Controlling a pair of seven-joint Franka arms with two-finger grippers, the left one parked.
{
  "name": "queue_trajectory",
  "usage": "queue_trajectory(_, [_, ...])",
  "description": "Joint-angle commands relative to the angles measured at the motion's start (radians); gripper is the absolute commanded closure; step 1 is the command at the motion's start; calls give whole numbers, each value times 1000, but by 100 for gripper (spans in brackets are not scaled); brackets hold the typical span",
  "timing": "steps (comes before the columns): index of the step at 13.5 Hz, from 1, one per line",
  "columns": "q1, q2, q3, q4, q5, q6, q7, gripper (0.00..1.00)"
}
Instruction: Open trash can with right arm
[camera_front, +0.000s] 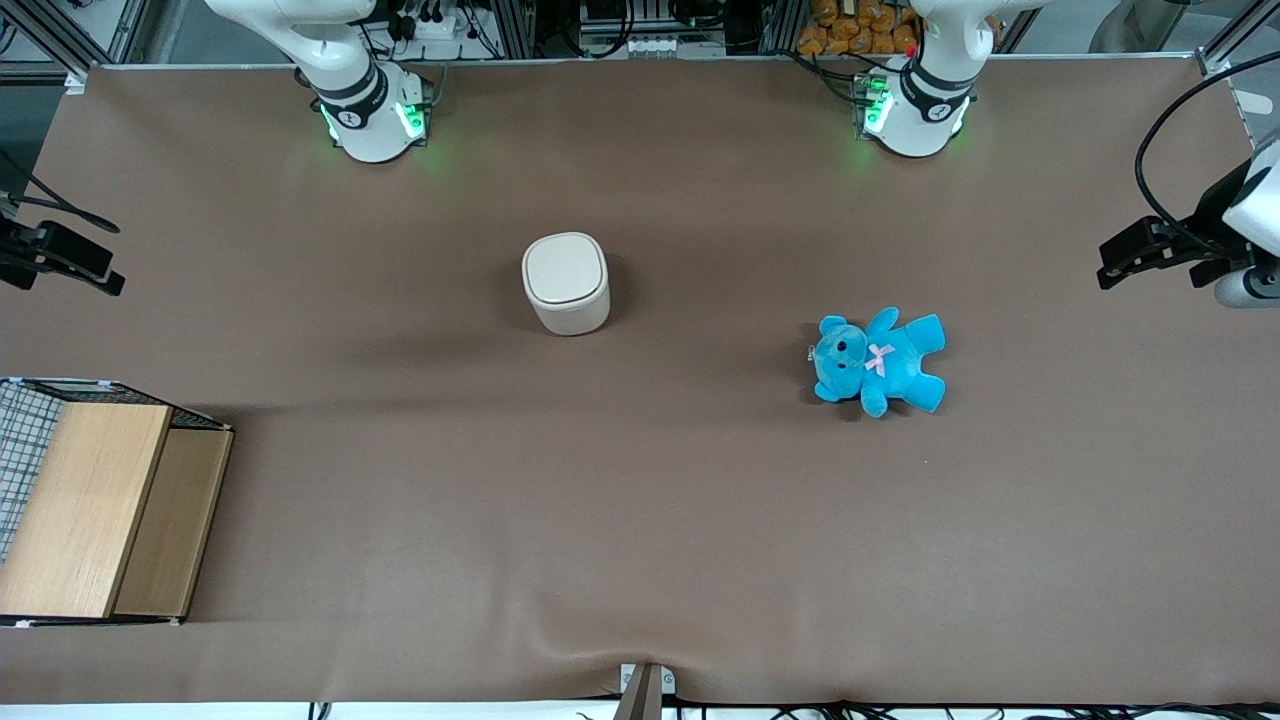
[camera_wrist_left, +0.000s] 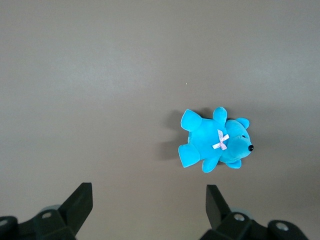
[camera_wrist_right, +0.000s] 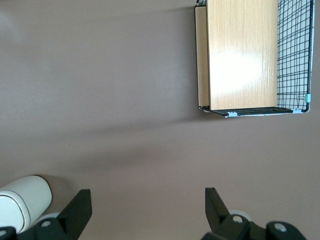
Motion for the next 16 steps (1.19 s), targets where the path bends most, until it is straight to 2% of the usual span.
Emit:
queue_trajectory(1, [-5, 6, 6, 5, 4, -7, 2, 0])
queue_trajectory(8, [12, 4, 11, -19, 5, -25, 3, 0])
queue_trajectory(11, [47, 3, 14, -30, 12, -51, 5, 0])
queue_trajectory(13, [57, -3, 15, -45, 57, -70, 6, 16])
queue_trajectory(16, [84, -12, 19, -70, 82, -76, 8, 44])
